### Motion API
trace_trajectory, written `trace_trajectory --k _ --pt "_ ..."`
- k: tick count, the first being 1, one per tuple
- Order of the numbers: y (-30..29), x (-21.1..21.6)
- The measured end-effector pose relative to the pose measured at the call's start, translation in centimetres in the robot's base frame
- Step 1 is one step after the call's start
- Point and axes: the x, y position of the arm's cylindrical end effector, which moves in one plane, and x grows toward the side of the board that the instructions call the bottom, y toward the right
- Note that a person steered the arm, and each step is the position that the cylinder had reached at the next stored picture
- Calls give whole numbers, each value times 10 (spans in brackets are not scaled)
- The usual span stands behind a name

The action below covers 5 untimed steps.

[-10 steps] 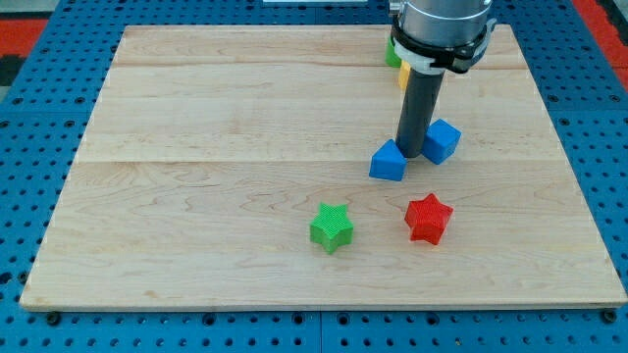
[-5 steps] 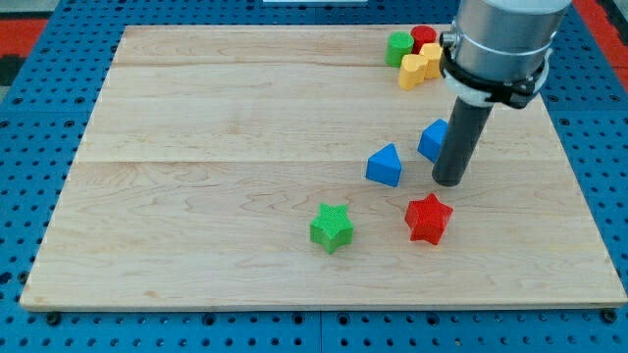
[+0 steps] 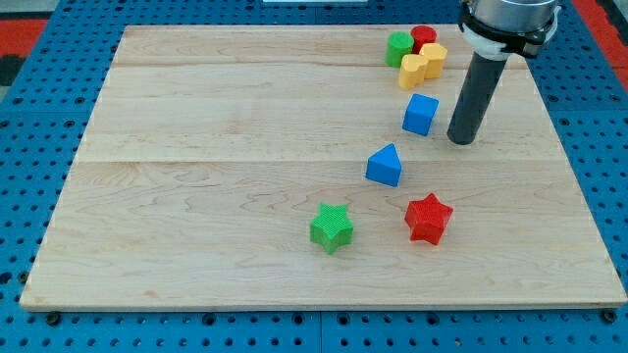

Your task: Move blue blocks away from the red star

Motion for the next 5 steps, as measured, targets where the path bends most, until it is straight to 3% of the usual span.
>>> trace_trajectory --k 4,5 --pt "-16 41" --pt "-37 -6"
